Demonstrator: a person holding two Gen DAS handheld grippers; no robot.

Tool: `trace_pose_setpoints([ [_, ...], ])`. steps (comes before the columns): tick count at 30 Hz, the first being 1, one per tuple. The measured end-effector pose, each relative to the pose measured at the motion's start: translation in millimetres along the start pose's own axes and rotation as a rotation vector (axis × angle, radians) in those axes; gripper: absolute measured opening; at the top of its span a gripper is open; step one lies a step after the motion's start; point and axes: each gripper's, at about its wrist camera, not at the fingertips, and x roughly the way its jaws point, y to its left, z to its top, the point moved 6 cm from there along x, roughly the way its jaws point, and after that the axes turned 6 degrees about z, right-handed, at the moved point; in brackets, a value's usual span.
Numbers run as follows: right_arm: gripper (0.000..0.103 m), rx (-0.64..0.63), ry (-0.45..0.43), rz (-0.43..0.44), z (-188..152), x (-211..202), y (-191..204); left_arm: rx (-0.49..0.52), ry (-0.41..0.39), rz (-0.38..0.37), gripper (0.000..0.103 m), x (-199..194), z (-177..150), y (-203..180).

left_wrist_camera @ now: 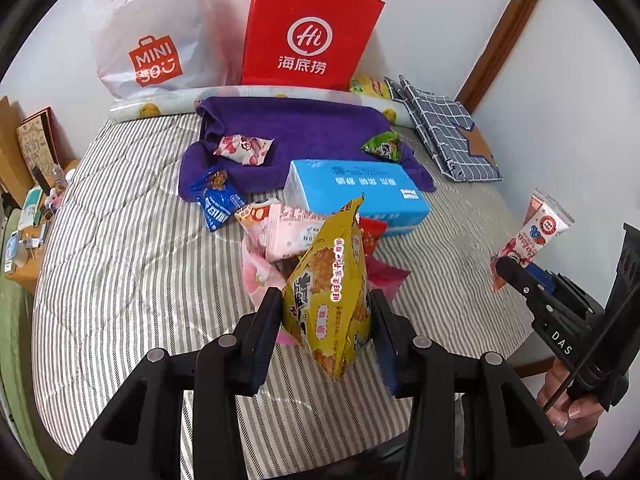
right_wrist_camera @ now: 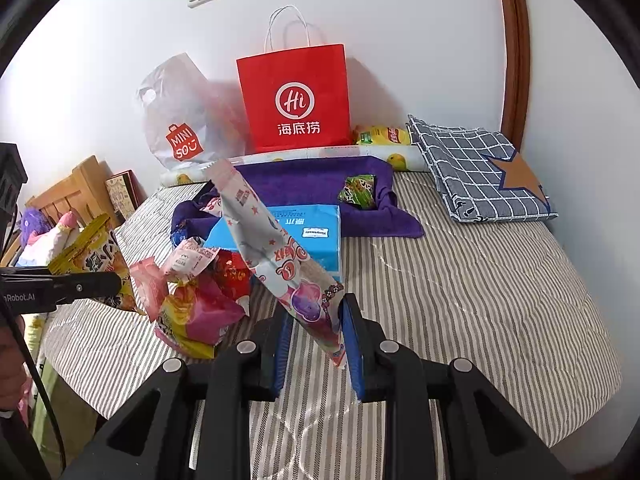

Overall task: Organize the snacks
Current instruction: 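Carry both held packets over the purple towel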

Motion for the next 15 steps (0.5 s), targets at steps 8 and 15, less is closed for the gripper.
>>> trace_pose_setpoints([
  [8, 0.023, -0.006, -0.001, 0.01, 15, 6, 0, -0.001, 0.001, -0.009, 0.043, 2, 18, -3],
  [15, 0.023, -0.02, 0.005, 0.017, 31, 17, 0, -0.005, -0.001, -0.02, 0.043, 7, 37, -6],
])
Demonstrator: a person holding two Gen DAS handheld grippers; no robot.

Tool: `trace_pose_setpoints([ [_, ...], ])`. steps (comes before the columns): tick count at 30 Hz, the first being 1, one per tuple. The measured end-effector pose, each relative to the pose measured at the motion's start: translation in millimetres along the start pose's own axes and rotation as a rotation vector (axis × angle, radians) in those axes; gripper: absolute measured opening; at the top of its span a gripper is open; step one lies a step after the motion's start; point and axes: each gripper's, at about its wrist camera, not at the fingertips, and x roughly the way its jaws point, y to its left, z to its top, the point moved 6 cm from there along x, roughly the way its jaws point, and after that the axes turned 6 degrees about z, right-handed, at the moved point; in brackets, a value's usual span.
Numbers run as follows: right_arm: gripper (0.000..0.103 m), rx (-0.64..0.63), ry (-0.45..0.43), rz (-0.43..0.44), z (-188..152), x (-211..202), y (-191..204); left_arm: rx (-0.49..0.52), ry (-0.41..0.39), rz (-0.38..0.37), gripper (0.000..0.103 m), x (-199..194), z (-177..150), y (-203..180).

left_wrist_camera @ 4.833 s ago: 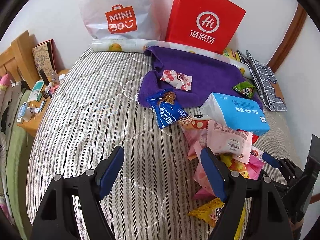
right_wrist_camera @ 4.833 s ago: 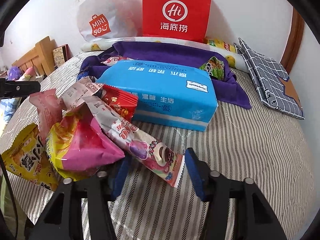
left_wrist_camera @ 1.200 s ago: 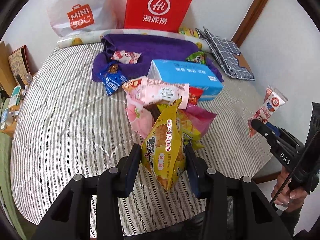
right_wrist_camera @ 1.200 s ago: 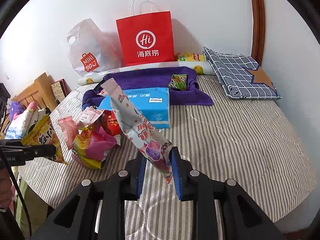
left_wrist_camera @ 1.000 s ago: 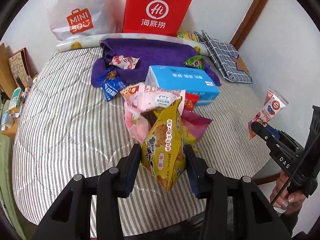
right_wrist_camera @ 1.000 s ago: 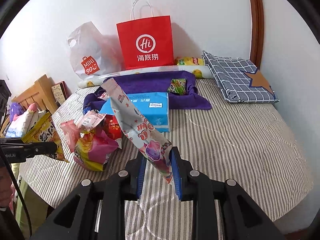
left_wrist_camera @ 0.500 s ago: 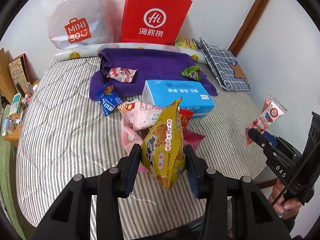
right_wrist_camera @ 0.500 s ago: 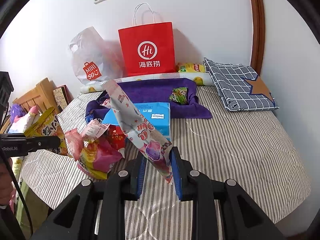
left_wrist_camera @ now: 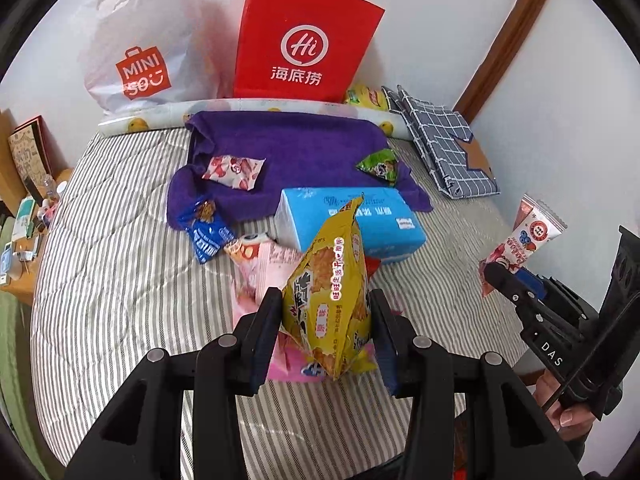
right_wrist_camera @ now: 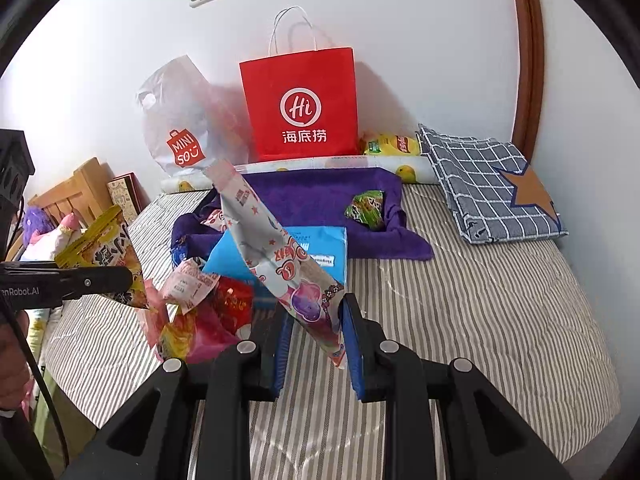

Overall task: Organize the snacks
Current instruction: 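Carry both held packets over the purple towel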

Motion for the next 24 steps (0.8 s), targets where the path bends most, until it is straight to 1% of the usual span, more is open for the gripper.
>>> trace_pose_setpoints([
  [13, 0.023, 0.005, -0.013, 0.009, 36, 19, -8, 0.011, -0.001, -0.016, 0.043, 14, 41, -9],
  [18, 0.023, -0.016, -0.01, -0.003, 53, 34, -12, 0.019, 0.0, -0.009, 0.043, 24, 55, -10],
  [24, 0.023, -0.022, -0.006, -0.009, 71, 56, -18, -0.003, 0.008, -0.006, 0.043, 41, 72, -1],
])
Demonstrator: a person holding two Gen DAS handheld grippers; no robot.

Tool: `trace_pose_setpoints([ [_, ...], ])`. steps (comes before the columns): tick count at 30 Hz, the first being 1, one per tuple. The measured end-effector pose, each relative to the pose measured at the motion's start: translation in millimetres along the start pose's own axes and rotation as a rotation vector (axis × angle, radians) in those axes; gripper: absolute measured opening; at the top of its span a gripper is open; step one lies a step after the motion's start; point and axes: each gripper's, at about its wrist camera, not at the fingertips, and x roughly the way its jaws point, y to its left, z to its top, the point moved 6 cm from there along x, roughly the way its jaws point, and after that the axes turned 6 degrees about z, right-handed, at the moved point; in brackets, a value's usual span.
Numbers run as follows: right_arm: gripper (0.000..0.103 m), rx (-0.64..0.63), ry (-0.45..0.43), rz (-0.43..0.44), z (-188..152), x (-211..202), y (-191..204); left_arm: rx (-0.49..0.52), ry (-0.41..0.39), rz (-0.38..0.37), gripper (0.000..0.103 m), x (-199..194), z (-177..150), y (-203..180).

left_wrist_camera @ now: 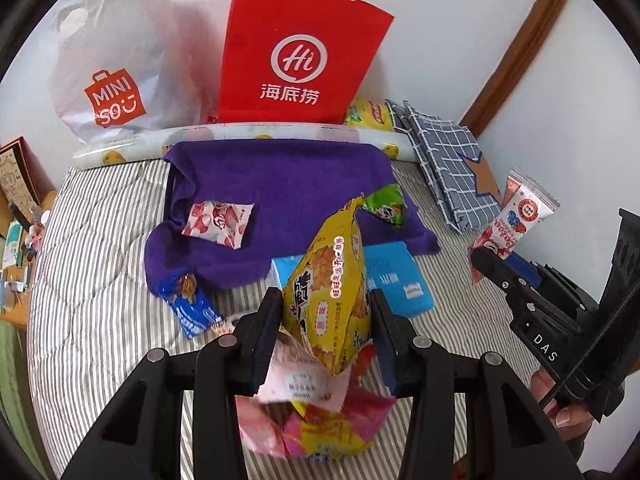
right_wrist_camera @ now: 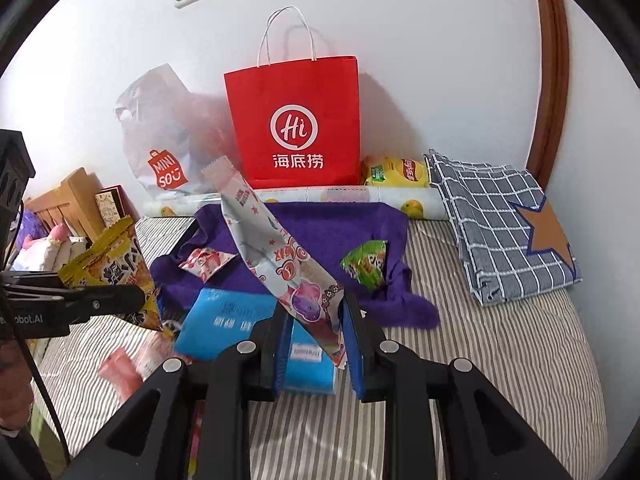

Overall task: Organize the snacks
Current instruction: 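Carry both held packets over the purple towel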

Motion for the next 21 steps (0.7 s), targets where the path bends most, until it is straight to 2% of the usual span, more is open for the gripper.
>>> trace_pose_setpoints([
  [13, 0.023, 0.011, 0.013, 0.01, 33, 57, -19, -0.077, -0.002, 0.02, 0.043, 34, 40, 49],
  [21, 0.023, 0.021, 0.07, 0.073, 40, 102, -19, -0.118, 0.032, 0.03, 0.043, 66, 53, 71],
])
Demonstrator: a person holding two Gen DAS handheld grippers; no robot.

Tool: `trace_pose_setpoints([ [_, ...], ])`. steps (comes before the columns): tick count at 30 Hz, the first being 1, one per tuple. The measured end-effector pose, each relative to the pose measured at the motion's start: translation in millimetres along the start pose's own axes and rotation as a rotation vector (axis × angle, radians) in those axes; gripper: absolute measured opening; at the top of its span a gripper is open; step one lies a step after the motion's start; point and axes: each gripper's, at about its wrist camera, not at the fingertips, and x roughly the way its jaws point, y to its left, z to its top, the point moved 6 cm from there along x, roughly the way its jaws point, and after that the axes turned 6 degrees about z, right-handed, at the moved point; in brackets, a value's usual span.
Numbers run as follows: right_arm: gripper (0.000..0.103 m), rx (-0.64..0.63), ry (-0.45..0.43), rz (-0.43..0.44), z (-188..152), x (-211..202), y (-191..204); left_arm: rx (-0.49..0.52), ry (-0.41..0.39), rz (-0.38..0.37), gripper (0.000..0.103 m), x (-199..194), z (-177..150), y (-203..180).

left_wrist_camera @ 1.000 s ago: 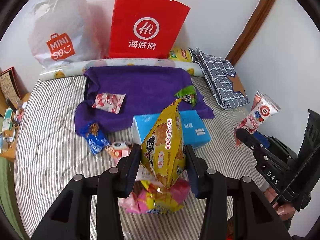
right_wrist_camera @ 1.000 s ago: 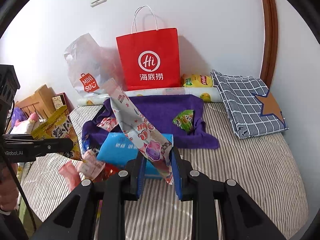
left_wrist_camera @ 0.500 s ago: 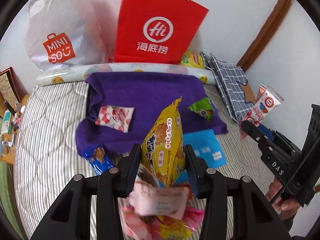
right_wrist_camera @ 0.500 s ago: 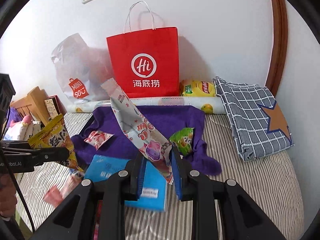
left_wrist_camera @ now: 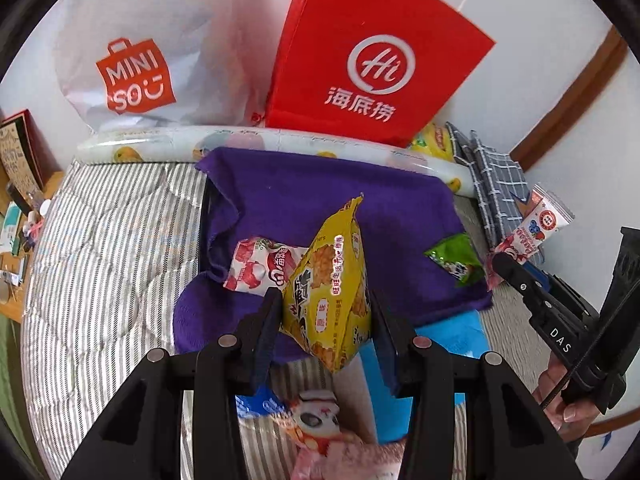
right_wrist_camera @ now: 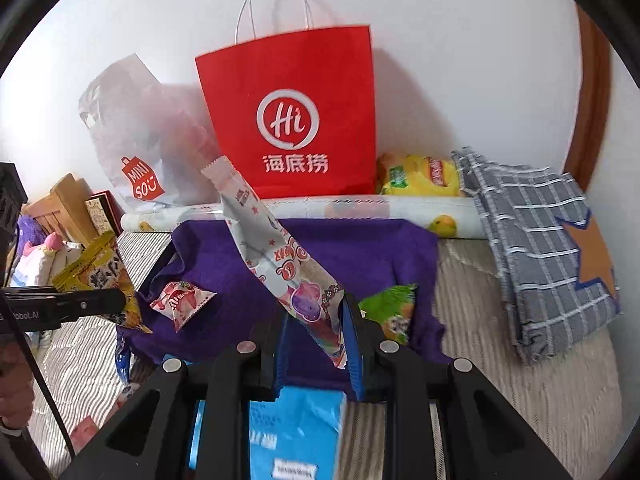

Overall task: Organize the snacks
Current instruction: 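Carry both held packets over the purple towel, then lower both packets onto the purple towel and open both tools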

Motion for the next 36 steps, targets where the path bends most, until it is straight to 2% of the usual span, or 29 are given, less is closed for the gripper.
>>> trace_pose_setpoints([
  [17, 0.024, -0.005, 0.108, 0.029, -5, 58, -7, 0.028, 0.063, -0.004, 0.043, 53, 14, -11],
  [36, 0.025, 0.015, 0.144, 0.023, -7, 71, -13, 0.054, 0.087, -0.021, 0.044, 73, 15, -22],
])
